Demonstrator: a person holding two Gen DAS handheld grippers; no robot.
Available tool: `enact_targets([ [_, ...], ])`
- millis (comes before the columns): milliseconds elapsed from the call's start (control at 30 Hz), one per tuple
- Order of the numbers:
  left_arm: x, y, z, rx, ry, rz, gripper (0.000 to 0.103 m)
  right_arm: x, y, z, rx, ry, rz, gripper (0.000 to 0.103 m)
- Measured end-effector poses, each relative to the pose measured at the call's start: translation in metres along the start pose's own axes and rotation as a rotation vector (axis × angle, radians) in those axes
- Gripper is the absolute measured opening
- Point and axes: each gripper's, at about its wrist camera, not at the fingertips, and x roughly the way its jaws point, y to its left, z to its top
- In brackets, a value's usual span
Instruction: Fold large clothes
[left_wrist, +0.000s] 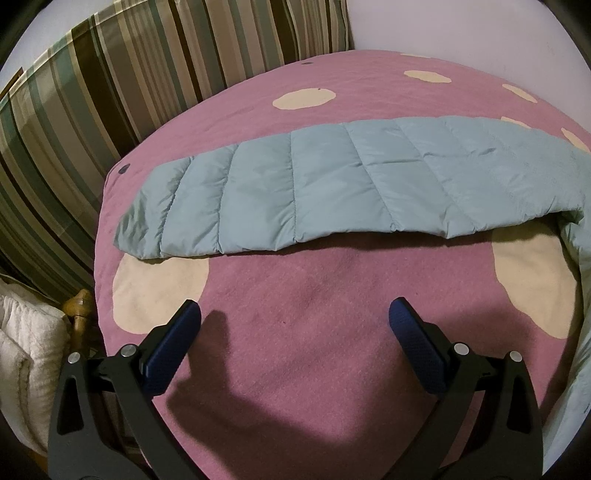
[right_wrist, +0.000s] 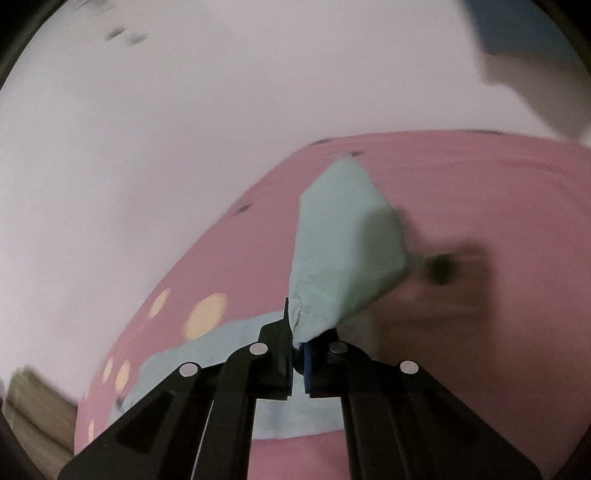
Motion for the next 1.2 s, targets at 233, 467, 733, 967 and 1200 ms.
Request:
enact_targets([
  [233, 0.000, -0.001, -0.001, 0.001, 0.000, 0.001, 0.101, 0.040, 0.155, -0.053, -0.217, 0.125, 0.197, 0.003],
  [467, 0.001, 0.001, -0.001, 0.000, 0.001, -0.002, 0.101, 0.067, 0.267, -0.144, -0.424, 0.260, 0.333, 0.003],
  [733, 0.000, 0.001, -0.001, 0.008, 0.000, 0.008, 0.101, 0.081, 0.301, -0.248, -0.607, 0.423, 0.377, 0.003],
  [967, 0.000, 0.000, -0.001, 0.017, -0.002, 0.018, 0.101, 0.058, 0.284, -0.288, -0.732, 0.546, 0.352, 0.003],
  [1200, -0.001, -0.001, -0.001, 0.022, -0.005, 0.025, 0.101, 0.058, 0.287, -0.309, -0.805, 0.626, 0.347, 0.003],
])
